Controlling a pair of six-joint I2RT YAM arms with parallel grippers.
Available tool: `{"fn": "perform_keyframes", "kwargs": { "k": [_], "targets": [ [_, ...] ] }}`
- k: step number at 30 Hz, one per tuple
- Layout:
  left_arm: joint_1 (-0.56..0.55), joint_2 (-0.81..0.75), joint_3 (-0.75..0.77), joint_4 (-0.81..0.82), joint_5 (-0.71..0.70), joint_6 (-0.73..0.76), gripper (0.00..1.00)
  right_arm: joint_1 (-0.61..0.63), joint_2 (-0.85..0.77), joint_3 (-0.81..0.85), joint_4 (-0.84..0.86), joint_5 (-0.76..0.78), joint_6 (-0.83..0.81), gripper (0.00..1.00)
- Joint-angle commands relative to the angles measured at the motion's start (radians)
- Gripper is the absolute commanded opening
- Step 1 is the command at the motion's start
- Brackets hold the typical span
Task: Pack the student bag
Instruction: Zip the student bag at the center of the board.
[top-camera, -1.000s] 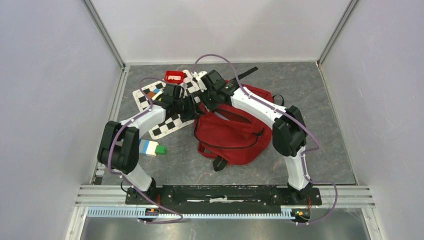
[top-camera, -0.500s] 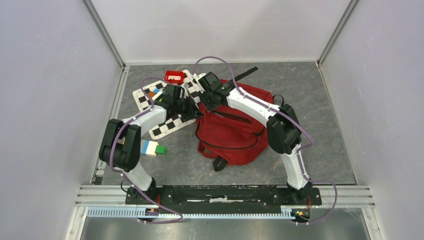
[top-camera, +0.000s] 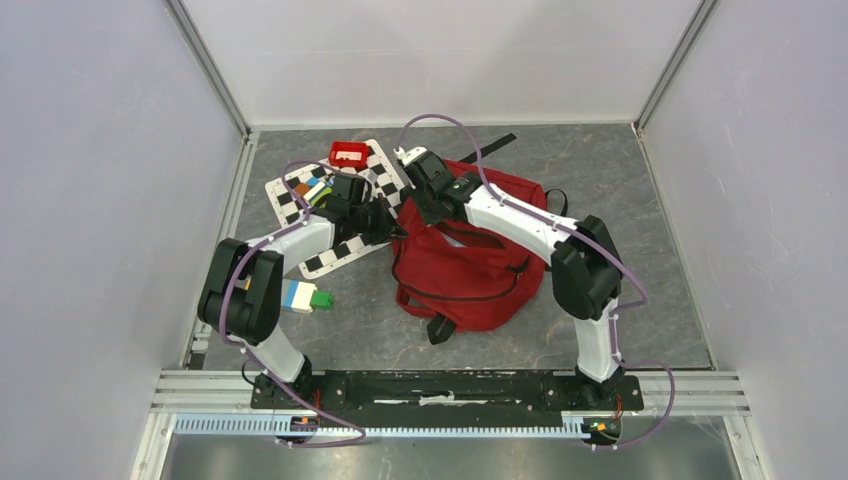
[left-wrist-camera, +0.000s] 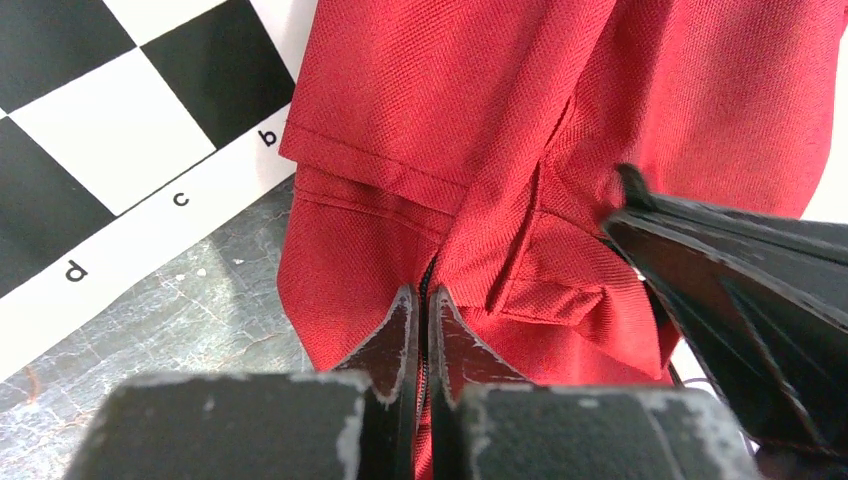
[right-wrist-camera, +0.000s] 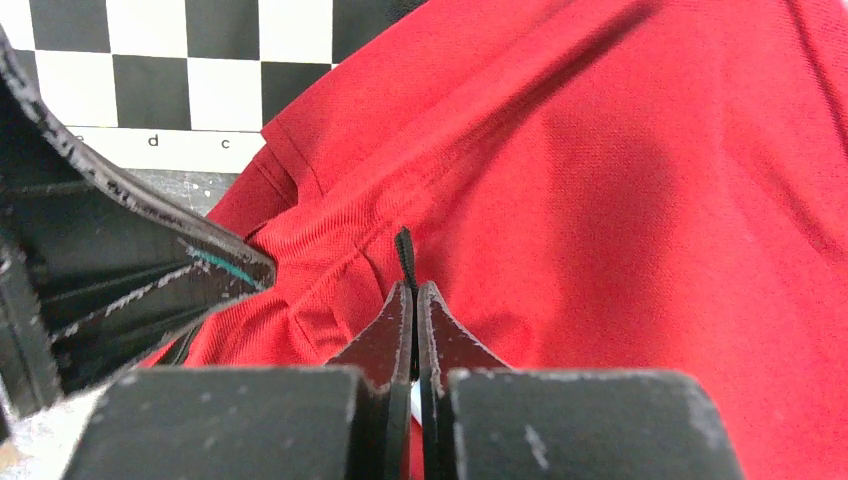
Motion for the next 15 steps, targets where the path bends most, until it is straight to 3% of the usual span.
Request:
{"fn": "perform_keyframes", "kwargs": {
  "k": [1,7,15],
  "targets": [
    [0.004,-0.026,-0.02,-0.057,-0.083,-0.024,0.02,-0.013,-0.148,-0.058,0.06,0.14,0.008,0.0],
    [0.011,-0.018,0.004,-0.109,-0.144,-0.025,0.02,-0.013,-0.182,-0.088,0.033,0.141,0.015,0.0],
    [0.046,-0.013,0.018,-0.15,-0.175,-0.026,0.02,-0.018,-0.289,-0.258,0.048,0.189,0.018,0.0]
  ]
}}
